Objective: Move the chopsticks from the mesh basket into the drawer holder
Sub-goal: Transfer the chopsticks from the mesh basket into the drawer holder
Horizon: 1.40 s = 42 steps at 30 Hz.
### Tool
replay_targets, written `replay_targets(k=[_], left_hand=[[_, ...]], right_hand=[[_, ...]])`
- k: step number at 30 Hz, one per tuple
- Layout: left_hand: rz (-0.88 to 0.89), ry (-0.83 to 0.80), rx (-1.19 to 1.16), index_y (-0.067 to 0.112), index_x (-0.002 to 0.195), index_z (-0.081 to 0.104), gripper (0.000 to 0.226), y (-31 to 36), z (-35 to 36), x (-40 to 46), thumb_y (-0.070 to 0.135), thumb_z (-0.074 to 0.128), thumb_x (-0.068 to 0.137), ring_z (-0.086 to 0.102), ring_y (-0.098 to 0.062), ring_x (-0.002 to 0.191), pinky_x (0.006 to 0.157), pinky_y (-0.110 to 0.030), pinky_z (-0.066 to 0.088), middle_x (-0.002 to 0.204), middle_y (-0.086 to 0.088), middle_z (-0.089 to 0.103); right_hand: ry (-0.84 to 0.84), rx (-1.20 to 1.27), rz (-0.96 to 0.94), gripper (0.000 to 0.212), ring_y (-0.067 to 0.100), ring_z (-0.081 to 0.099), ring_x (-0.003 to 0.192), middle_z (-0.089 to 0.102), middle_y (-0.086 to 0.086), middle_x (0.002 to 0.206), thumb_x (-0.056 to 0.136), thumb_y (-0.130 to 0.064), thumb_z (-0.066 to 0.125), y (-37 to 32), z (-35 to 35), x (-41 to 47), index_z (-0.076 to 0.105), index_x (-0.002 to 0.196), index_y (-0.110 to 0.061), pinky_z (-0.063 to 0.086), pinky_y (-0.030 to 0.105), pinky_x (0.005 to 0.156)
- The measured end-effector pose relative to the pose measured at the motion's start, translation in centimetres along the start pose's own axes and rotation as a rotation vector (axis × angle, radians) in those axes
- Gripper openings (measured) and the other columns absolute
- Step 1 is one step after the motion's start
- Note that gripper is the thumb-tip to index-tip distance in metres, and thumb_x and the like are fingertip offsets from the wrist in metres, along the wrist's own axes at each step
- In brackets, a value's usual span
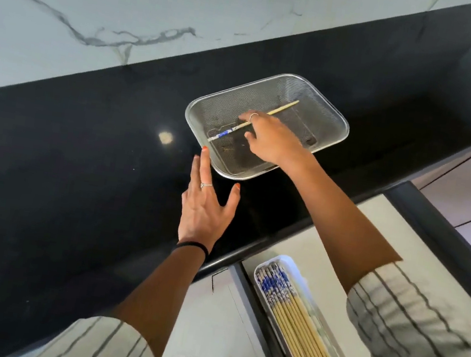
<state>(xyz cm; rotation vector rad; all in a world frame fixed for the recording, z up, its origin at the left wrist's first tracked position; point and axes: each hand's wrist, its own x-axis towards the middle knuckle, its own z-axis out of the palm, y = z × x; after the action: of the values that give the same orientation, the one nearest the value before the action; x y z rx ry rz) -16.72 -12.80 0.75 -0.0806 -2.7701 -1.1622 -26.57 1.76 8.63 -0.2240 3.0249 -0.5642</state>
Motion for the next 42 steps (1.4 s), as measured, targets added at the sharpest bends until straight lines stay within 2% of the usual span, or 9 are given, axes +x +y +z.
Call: replay_targets(k=[4, 6, 11, 19, 21, 25, 29, 35, 42], left_hand=[[0.004, 0.005, 0.003, 0.025, 0.156, -0.001, 0.089, -0.1, 0.0, 0.1, 0.048, 0.056, 0.091, 0.028, -0.027, 0.146, 0.109, -0.051, 0.034, 0.163, -0.009, 0.012], [0.008, 0.004, 0.007, 0.025, 0.156, -0.001, 0.09, -0.2, 0.1, 0.2, 0.049, 0.056, 0.091, 0.024, -0.025, 0.147, 0.11, -0.05, 0.033, 0.163, -0.008, 0.012], [-0.013, 0.0, 0.02, 0.029, 0.155, -0.003, 0.091, -0.3, 0.3, 0.2, 0.053, 0.055, 0.09, 0.03, -0.026, 0.144, 0.111, -0.05, 0.029, 0.164, -0.007, 0.011], [-0.014, -0.002, 0.01, 0.03, 0.155, -0.003, 0.089, -0.2, 0.2, 0.2, 0.051, 0.055, 0.092, 0.031, -0.028, 0.144, 0.113, -0.052, 0.027, 0.164, -0.006, 0.012], [-0.01, 0.001, 0.003, 0.029, 0.155, -0.002, 0.088, -0.3, 0.1, 0.2, 0.049, 0.056, 0.092, 0.032, -0.029, 0.143, 0.112, -0.054, 0.028, 0.163, -0.006, 0.013], [-0.004, 0.003, -0.007, 0.033, 0.154, -0.003, 0.087, -0.5, 0.1, 0.4, 0.048, 0.055, 0.092, 0.036, -0.034, 0.14, 0.111, -0.059, 0.029, 0.162, -0.009, 0.016], [0.023, 0.012, 0.008, 0.032, 0.154, -0.003, 0.084, -0.7, 0.5, 0.3, 0.048, 0.053, 0.093, 0.041, -0.038, 0.136, 0.108, -0.056, 0.032, 0.16, -0.014, 0.021], [0.03, 0.03, 0.022, 0.034, 0.153, -0.006, 0.083, -0.9, 0.6, 0.3, 0.05, 0.049, 0.094, 0.046, -0.04, 0.131, 0.11, -0.055, 0.03, 0.161, -0.013, 0.019], [0.018, 0.015, 0.021, 0.032, 0.154, -0.006, 0.08, -0.8, 0.4, 0.3, 0.051, 0.046, 0.096, 0.051, -0.044, 0.123, 0.109, -0.058, 0.034, 0.161, -0.011, 0.019]], right_hand=[[-0.125, -0.245, 0.056, 0.063, 0.031, 0.033, 0.139, 0.036, 0.007, 0.151, 0.089, -0.008, 0.053, 1.1, 0.5, 2.6, 0.032, 0.146, -0.025, 0.029, 0.051, 0.114], [-0.124, -0.302, 0.073, 0.059, 0.032, 0.038, 0.135, 0.043, 0.008, 0.144, 0.088, -0.005, 0.055, 1.4, 1.0, 3.1, 0.04, 0.141, -0.025, 0.031, 0.051, 0.112], [0.057, -0.451, 0.006, 0.027, 0.031, 0.057, 0.109, 0.067, 0.007, 0.107, 0.088, 0.001, 0.053, 1.4, 0.9, 2.9, 0.065, 0.106, -0.016, 0.035, 0.05, 0.107], [0.331, -0.394, -0.112, 0.05, 0.031, 0.058, 0.109, 0.065, 0.004, 0.107, 0.077, 0.006, 0.057, -0.2, -4.1, -2.5, 0.061, 0.118, -0.024, 0.03, 0.042, 0.108], [0.447, -0.359, -0.123, 0.047, 0.031, 0.059, 0.104, 0.066, 0.005, 0.103, 0.077, 0.004, 0.058, -0.2, -4.5, -5.8, 0.063, 0.117, -0.022, 0.036, 0.042, 0.103], [0.597, -0.302, -0.05, 0.034, 0.032, 0.064, 0.09, 0.069, 0.005, 0.095, 0.084, -0.002, 0.059, 0.5, -3.5, -13.6, 0.067, 0.11, -0.022, 0.054, 0.039, 0.073], [0.506, -0.151, 0.047, 0.025, 0.031, 0.064, 0.084, 0.07, 0.006, 0.096, 0.091, -0.012, 0.056, 2.0, -0.4, -21.6, 0.064, 0.113, -0.021, 0.056, 0.04, 0.062], [-0.029, 0.015, 0.396, 0.029, 0.021, 0.062, 0.106, 0.067, -0.004, 0.116, 0.097, -0.029, 0.045, 4.4, 8.2, -27.5, 0.055, 0.123, -0.036, 0.054, 0.038, 0.08], [-0.244, -0.178, 0.549, 0.027, 0.025, 0.067, 0.094, 0.069, 0.001, 0.106, 0.091, -0.008, 0.045, 5.7, 15.0, -27.9, 0.06, 0.109, -0.021, 0.052, 0.036, 0.075]])
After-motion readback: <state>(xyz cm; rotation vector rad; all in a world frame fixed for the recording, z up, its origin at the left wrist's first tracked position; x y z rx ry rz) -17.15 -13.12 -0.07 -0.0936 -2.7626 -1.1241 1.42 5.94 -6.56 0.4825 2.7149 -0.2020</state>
